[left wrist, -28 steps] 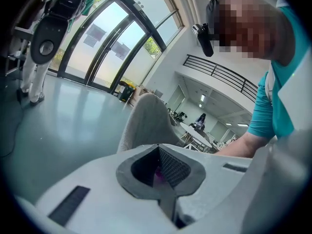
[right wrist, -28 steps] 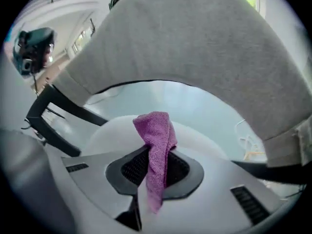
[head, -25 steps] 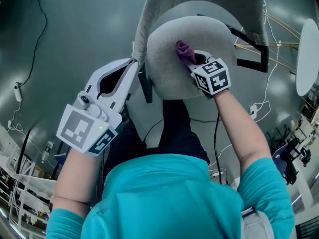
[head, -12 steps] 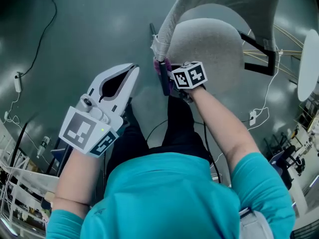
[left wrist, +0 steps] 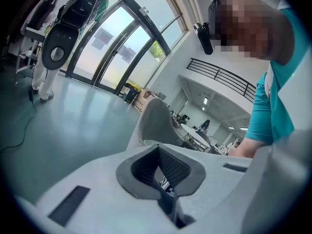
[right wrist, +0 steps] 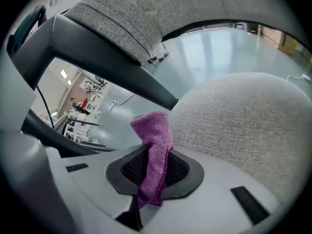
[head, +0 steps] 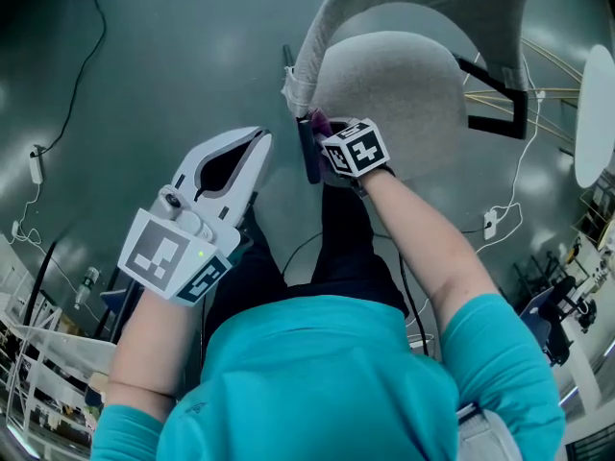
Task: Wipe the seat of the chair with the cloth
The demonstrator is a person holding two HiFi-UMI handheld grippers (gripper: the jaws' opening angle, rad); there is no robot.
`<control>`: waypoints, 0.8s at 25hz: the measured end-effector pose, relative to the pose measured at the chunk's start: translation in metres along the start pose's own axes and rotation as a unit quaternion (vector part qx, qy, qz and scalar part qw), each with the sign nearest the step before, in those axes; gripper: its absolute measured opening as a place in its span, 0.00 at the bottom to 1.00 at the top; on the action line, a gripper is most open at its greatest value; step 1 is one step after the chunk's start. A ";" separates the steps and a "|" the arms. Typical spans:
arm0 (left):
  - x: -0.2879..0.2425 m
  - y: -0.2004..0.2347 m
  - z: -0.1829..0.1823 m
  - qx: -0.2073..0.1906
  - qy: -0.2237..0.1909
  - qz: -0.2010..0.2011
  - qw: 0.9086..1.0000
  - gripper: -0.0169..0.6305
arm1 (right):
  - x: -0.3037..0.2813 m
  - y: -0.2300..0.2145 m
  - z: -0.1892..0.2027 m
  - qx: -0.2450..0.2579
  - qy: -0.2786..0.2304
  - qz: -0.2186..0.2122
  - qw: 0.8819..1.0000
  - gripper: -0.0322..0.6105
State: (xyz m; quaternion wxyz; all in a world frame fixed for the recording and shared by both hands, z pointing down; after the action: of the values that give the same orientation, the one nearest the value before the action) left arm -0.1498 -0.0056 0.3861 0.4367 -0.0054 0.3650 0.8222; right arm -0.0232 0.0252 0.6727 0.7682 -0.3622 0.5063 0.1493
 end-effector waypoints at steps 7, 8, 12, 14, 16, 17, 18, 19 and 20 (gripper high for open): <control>-0.021 -0.016 0.002 -0.005 0.008 0.015 1.000 0.03 | 0.013 -0.024 0.006 -0.006 -0.012 0.018 1.000 0.14; -0.024 -0.018 0.003 -0.005 0.009 0.016 1.000 0.03 | 0.015 -0.029 0.007 -0.007 -0.013 0.021 1.000 0.14; -0.036 -0.028 0.004 -0.007 0.013 0.023 1.000 0.03 | 0.026 -0.048 0.013 -0.007 -0.015 0.033 0.999 0.14; -0.042 -0.033 0.004 -0.008 0.014 0.028 0.999 0.03 | 0.030 -0.056 0.014 -0.008 -0.017 0.038 0.999 0.14; -0.048 -0.037 0.004 -0.009 0.017 0.033 0.999 0.03 | 0.035 -0.064 0.015 -0.012 -0.020 0.042 0.999 0.14; -0.051 -0.039 0.004 -0.010 0.018 0.035 0.999 0.03 | 0.036 -0.067 0.016 -0.014 -0.021 0.044 0.999 0.14; -0.054 -0.040 0.005 -0.010 0.019 0.037 0.999 0.03 | 0.038 -0.071 0.017 -0.015 -0.023 0.046 0.999 0.14; -0.057 -0.042 0.005 -0.010 0.021 0.038 0.999 0.03 | 0.039 -0.074 0.018 -0.016 -0.024 0.048 0.998 0.14; -0.060 -0.043 0.006 -0.010 0.022 0.040 0.999 0.03 | 0.041 -0.078 0.019 -0.017 -0.025 0.049 0.998 0.14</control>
State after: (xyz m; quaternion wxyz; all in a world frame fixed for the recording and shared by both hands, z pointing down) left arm -0.0797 -0.0297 0.3840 0.3954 -0.0133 0.3657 0.8425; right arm 0.0543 -0.0207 0.6723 0.7660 -0.3456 0.5021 0.2043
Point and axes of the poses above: the fingertips, and each gripper's own axes: x backward along the fingers, y to its left, z out of its underside, the point moved 2 cm from there along x, backward along the fingers, and after that the axes turned 5 degrees about z, right-handed, at the moved point
